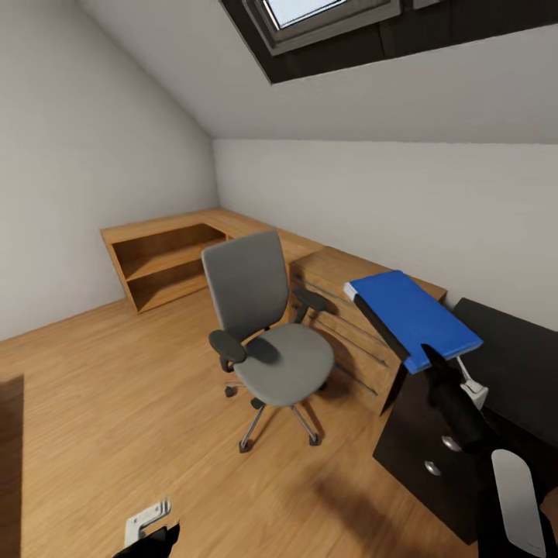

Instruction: In the bedroom, organize the workspace by keeping the computer under the desk, ensuring the monitor is on the desk, placing the keyboard on the desk next to the monitor, placing the mouse on the desk next to the keyboard, moving the folder from the swivel chair onto the desk next to the mouse, stacking the notebook on top of the folder with the pen on top of the notebook, and positioning the swivel chair next to the desk.

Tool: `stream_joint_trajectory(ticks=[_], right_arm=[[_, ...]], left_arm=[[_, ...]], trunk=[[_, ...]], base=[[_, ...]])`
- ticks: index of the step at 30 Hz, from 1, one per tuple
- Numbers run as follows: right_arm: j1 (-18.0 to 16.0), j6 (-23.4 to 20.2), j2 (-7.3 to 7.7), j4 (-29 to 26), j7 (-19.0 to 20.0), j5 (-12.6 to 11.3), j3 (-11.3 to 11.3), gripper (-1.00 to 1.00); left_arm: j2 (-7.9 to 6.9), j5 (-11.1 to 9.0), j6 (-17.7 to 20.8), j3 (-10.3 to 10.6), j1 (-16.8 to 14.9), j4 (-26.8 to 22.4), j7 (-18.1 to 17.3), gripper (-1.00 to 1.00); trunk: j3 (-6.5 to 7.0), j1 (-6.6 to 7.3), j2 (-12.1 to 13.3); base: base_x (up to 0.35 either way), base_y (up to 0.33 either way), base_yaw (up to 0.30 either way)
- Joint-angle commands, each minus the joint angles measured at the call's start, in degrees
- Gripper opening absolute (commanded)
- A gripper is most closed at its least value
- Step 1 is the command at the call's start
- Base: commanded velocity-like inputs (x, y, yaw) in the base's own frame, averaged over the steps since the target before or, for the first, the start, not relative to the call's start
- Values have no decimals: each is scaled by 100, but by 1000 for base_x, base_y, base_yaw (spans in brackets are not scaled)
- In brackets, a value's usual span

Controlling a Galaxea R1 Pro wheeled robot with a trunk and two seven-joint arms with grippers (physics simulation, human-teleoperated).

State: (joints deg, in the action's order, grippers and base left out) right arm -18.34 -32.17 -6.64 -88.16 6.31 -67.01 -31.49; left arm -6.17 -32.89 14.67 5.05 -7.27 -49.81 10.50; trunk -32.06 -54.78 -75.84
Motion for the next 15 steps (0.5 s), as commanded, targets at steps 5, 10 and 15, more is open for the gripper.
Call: stream_joint_trajectory(ticks=[5,10,15], right_arm=[[-3,47,-29,14,-142,7,-24,-100],[-3,391,-34,47,-447,21,-24,-100],[-3,601,-36,100,-528,22,-24,-100]], left_arm=[[60,-43,-825,507,-2,602,66,100],[93,-43,-894,532,-3,850,84,100],[103,-33,-1118,538,-2,985,81,100]], trunk=[[85,111,199],[103,133,239],[103,133,239]], base=[[0,0,-98],[0,0,-264],[0,0,-288]])
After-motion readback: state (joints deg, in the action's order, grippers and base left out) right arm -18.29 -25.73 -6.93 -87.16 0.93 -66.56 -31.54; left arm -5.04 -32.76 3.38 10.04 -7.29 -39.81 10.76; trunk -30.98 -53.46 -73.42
